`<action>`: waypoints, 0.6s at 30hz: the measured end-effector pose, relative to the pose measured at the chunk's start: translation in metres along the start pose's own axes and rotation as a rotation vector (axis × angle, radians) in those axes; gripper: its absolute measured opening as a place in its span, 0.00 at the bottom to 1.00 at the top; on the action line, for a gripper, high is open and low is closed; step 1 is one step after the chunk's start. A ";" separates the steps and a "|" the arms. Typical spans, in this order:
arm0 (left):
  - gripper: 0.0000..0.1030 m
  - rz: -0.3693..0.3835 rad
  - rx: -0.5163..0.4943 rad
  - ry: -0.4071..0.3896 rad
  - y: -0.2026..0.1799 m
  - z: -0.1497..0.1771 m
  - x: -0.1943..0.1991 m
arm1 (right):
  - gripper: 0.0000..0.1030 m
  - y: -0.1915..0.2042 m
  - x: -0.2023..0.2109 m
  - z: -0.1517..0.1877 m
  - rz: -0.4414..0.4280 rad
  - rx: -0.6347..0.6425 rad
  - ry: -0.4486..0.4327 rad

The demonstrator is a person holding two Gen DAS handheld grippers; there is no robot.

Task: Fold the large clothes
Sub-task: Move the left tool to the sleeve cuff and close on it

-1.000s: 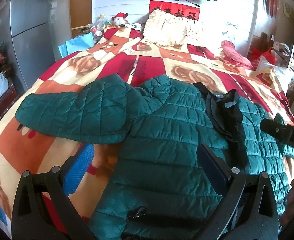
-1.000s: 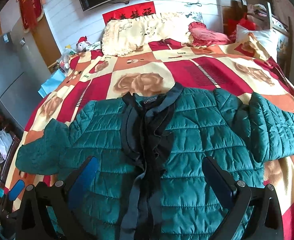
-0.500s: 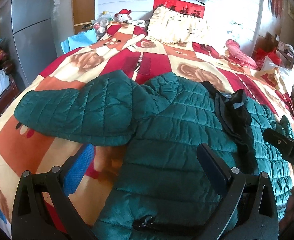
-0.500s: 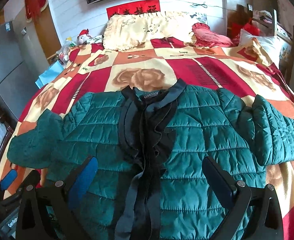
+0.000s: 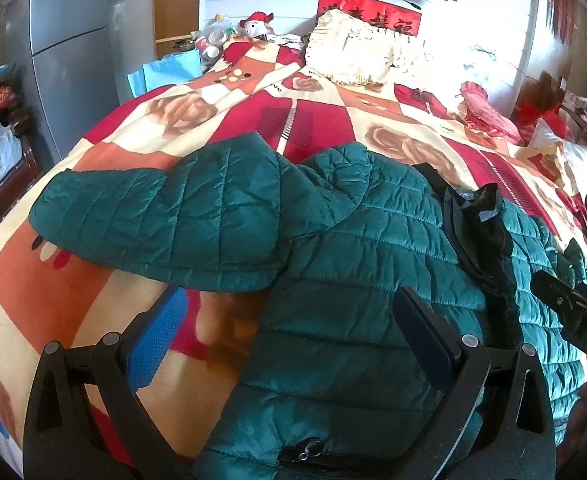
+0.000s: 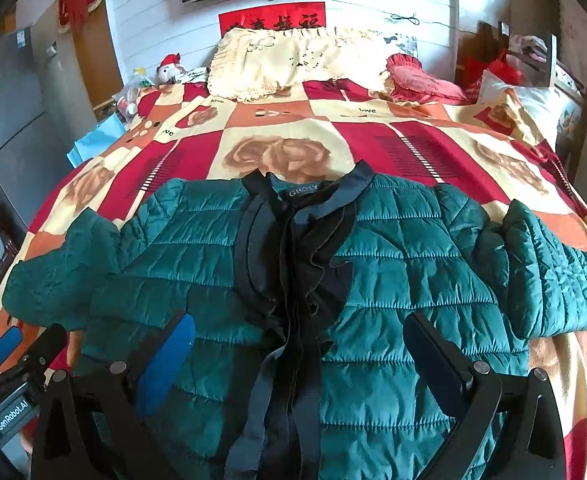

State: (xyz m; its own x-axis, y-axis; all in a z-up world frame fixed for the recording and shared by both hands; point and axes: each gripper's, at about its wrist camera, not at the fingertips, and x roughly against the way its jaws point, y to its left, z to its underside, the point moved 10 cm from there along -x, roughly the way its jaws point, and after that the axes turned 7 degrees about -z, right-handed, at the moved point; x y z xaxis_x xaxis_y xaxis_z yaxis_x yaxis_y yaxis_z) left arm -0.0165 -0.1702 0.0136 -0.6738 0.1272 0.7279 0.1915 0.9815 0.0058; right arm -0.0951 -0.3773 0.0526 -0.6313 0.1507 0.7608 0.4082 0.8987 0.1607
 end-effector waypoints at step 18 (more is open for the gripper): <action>0.99 -0.162 0.101 0.028 0.111 -0.004 -0.028 | 1.00 -0.001 -0.012 0.007 0.011 0.012 0.021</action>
State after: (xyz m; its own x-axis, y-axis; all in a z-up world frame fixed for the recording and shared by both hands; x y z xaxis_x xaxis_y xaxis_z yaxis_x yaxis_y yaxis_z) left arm 0.0265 -0.0649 -0.0038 -0.6693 -0.0359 0.7421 0.0091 0.9984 0.0566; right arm -0.0924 -0.3773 0.0388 -0.6127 0.1524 0.7755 0.4075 0.9016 0.1448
